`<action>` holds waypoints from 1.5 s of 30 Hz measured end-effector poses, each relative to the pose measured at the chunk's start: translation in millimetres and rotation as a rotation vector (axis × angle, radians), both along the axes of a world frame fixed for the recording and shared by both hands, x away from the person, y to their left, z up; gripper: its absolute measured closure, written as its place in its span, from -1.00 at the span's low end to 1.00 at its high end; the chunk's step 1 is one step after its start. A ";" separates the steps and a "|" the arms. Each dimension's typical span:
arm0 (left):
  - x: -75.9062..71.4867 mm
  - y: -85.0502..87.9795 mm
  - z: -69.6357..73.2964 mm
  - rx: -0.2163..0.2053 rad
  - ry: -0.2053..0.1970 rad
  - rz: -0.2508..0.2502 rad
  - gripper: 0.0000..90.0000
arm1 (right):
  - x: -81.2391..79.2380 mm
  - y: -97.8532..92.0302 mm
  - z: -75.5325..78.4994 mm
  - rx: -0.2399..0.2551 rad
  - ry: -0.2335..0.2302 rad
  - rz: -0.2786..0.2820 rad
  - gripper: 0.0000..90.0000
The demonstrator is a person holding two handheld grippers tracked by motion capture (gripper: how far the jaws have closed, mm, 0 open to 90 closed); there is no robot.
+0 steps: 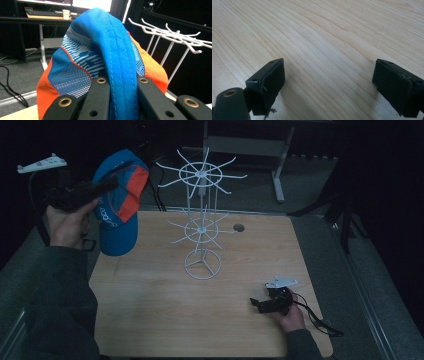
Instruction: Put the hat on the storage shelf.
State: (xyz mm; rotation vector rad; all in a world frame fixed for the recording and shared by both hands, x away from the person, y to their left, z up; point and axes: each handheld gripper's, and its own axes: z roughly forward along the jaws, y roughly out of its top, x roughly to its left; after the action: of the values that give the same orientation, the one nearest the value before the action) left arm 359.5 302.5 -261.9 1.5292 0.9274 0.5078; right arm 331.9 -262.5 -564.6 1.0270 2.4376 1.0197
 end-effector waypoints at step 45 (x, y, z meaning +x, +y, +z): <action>-9.5 -10.9 11.6 -0.102 -0.112 -0.221 0.95 | 0.0 0.0 0.0 0.000 0.000 0.000 -0.76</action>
State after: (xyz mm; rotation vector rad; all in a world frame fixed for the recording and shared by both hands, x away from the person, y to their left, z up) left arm 350.0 291.5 -250.3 1.4735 0.6779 0.3765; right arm 331.9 -262.6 -564.6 1.0267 2.4376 1.0197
